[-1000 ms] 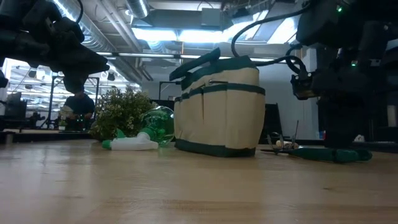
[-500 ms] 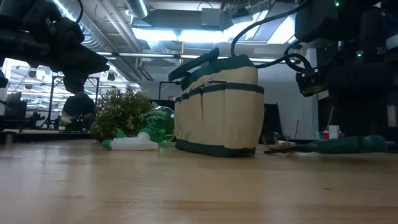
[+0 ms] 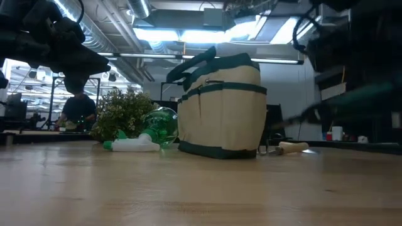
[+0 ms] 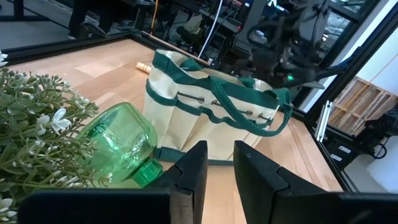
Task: Pick & Place Garden tools in Gardening bag
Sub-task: Put the green fruit pruner into the light brown gardening bag
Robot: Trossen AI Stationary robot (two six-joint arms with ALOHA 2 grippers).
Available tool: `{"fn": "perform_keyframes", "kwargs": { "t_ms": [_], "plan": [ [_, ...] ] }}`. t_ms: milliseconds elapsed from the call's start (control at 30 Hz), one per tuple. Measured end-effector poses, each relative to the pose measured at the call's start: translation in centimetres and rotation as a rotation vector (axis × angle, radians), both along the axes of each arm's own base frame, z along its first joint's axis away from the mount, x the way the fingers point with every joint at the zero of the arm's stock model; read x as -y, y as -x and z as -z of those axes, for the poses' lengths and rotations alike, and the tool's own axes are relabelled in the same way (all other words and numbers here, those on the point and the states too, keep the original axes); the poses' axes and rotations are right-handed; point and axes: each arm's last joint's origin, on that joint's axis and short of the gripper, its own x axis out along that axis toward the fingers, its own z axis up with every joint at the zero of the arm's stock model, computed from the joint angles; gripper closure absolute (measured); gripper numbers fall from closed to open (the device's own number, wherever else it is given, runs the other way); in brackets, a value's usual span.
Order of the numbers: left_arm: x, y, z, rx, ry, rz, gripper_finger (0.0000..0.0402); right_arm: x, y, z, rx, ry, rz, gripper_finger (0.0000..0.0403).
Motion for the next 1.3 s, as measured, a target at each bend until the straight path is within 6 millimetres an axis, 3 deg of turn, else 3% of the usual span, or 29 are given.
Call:
{"fn": "perform_keyframes", "kwargs": {
  "t_ms": [300,700,900,1300],
  "plan": [
    [0.0,0.0,0.0,0.000,0.000,0.000,0.0329,0.7,1.6,-3.4,0.165,-0.036,0.126,0.0386],
    [0.0,0.0,0.0,0.000,0.000,0.000,0.0329,1.2,2.2,-5.5,0.323,-0.066,0.198,0.0386],
    [0.0,0.0,0.0,0.000,0.000,0.000,0.0329,1.1,1.5,-6.5,0.405,-0.102,0.226,0.0386],
    [0.0,0.0,0.0,0.000,0.000,0.000,0.0329,2.6,-1.1,-9.5,0.754,-0.230,0.364,0.0386]
  ]
}}
